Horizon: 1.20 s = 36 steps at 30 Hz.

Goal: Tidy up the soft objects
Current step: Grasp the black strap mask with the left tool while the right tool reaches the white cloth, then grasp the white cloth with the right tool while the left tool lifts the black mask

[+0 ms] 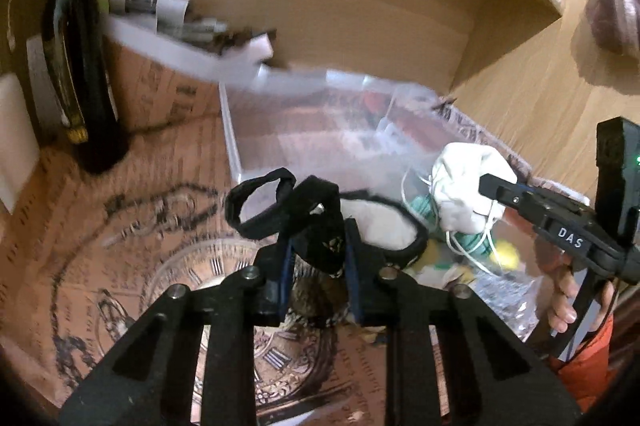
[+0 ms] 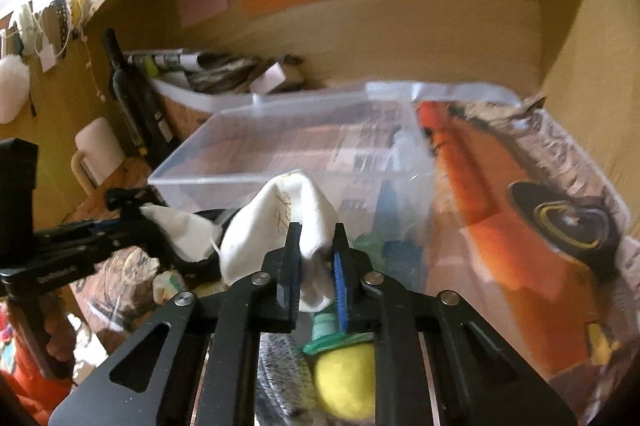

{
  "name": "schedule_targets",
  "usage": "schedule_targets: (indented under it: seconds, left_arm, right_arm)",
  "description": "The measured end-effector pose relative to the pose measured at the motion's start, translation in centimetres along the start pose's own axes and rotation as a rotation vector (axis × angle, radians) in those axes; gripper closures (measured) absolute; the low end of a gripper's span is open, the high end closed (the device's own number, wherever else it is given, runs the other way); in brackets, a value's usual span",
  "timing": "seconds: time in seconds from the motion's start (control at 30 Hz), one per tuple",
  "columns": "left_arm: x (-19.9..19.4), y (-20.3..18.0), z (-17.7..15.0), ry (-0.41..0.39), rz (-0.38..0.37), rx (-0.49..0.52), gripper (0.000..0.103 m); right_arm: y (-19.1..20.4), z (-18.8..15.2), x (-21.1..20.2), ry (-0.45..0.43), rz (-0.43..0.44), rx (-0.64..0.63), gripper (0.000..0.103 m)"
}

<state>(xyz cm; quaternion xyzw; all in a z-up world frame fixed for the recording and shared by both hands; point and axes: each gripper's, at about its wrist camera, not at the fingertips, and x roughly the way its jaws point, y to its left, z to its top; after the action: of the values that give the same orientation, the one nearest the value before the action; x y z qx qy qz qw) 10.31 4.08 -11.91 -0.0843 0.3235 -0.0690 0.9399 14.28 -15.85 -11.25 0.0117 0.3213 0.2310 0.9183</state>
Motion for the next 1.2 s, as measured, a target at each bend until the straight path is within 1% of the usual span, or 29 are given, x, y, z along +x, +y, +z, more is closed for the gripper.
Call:
schedule_targets:
  seconds: [0.2, 0.33, 0.47, 0.63, 0.77, 0.83, 0.97, 1.13, 1.2]
  left_arm:
    - [-2.0, -1.0, 1.7, -0.076, 0.007, 0.032, 0.084]
    - [-3.1, -1.4, 2.9, -0.115, -0.005, 0.039, 0.086]
    - [-4.2, -2.2, 4.4, -0.168, 0.016, 0.063, 0.086]
    - [-5.7, -2.8, 6.1, -0.267, 0.040, 0.080, 0.086]
    - [-5.7, -2.8, 7.4, -0.322, 0.067, 0.083, 0.086]
    - [-5.3, -2.7, 7.9, -0.329, 0.077, 0.076, 0.086]
    - [-3.6, -2.4, 8.5, -0.309, 0.098, 0.054, 0.086]
    - [-0.5, -1.7, 9.0, -0.245, 0.123, 0.040, 0.086]
    - [0.8, -1.5, 9.0, -0.216, 0.130, 0.041, 0.086]
  right_arm:
    - [-0.4, 1.0, -2.4, -0.094, -0.025, 0.007, 0.091]
    - [-0.7, 1.5, -3.3, -0.130, -0.026, 0.019, 0.091]
    - [-0.9, 2.2, -3.9, -0.161, -0.020, 0.024, 0.091]
    - [-0.8, 3.5, -5.0, -0.214, -0.018, 0.008, 0.091]
    - [-0.6, 4.7, -5.4, -0.257, -0.024, -0.002, 0.091]
    - [-0.7, 5.2, -5.5, -0.272, -0.019, -0.001, 0.091]
    - [-0.7, 6.0, -5.0, -0.286, -0.025, -0.011, 0.091]
    - [-0.5, 6.7, -3.1, -0.257, -0.044, -0.037, 0.091]
    - [-0.6, 6.9, -1.9, -0.227, -0.045, -0.044, 0.091]
